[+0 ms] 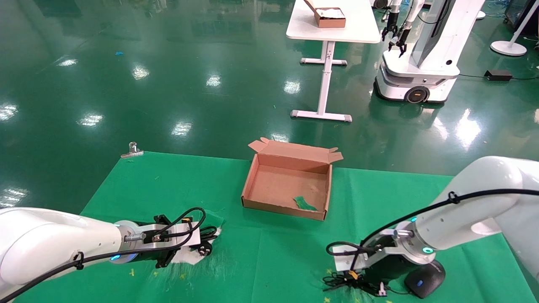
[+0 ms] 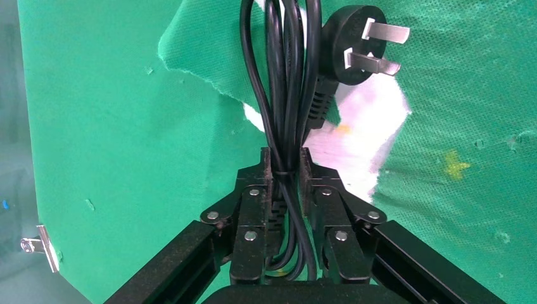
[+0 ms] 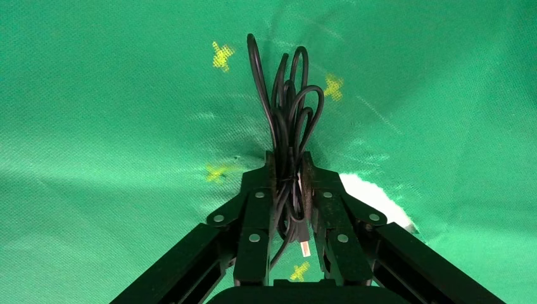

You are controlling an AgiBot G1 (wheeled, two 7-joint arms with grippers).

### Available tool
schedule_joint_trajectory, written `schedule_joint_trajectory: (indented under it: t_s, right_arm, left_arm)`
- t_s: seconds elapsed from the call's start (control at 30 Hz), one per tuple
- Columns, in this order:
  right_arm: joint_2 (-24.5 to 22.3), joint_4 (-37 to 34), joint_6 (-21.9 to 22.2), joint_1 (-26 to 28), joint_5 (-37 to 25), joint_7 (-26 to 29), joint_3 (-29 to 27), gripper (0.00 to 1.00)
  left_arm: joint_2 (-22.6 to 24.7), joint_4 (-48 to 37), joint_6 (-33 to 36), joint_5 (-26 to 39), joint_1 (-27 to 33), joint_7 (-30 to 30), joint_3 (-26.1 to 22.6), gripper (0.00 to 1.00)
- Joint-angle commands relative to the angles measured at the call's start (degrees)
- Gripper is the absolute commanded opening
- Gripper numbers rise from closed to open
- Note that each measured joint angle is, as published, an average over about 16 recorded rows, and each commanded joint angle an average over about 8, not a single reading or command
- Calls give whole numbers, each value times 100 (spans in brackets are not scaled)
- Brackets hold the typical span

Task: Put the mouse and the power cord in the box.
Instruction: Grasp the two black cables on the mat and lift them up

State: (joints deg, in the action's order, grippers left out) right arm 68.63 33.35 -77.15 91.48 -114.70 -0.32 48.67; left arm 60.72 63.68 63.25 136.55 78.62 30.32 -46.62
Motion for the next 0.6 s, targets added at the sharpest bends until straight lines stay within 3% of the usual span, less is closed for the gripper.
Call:
schedule_joint_trajectory:
  t_s: [0.03, 0.6]
  right_arm:
    - [-1, 1, -1, -1, 1, 1, -1, 0]
    - [-12, 10, -5, 12, 5, 2, -4, 0]
  left_arm:
    - [0, 0, 0, 0, 0, 0, 0, 0]
    - [-117, 143, 124, -215, 86, -46, 83, 0]
